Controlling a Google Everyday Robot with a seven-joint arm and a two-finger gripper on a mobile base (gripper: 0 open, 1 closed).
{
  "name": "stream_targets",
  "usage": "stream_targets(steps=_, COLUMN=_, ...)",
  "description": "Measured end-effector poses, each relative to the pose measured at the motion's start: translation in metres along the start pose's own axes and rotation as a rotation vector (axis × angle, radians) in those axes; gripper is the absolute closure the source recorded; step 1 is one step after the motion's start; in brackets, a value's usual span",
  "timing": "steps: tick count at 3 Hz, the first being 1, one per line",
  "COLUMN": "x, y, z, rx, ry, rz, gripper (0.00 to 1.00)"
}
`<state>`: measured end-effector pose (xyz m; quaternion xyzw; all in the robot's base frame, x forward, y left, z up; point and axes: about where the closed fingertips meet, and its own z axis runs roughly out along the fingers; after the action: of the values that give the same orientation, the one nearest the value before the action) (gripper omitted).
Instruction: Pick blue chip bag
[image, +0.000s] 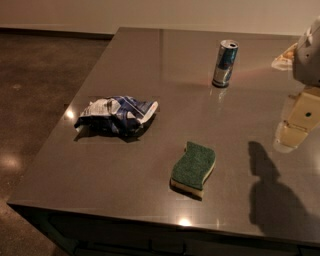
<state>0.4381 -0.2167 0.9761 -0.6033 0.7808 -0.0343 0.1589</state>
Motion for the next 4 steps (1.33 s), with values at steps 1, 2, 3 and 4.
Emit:
stream_targets(steps=1, x=0.0, y=0.0, z=0.0, rx=0.002, ry=-0.001, rz=0.0, gripper=0.0)
stream_targets(steps=2, x=-0.016, y=-0.004, z=0.005, rx=-0.004, ry=-0.029, rz=-0.022, gripper=0.0)
stream_targets(steps=3, x=-0.056, y=-0.01, z=0.023, rx=-0.029, ry=-0.074, rz=-0.059, gripper=0.0)
stream_targets(steps=4, x=-0.1, y=-0.02, z=0.047, rx=-0.058, ry=-0.106, rz=-0.067, gripper=0.0)
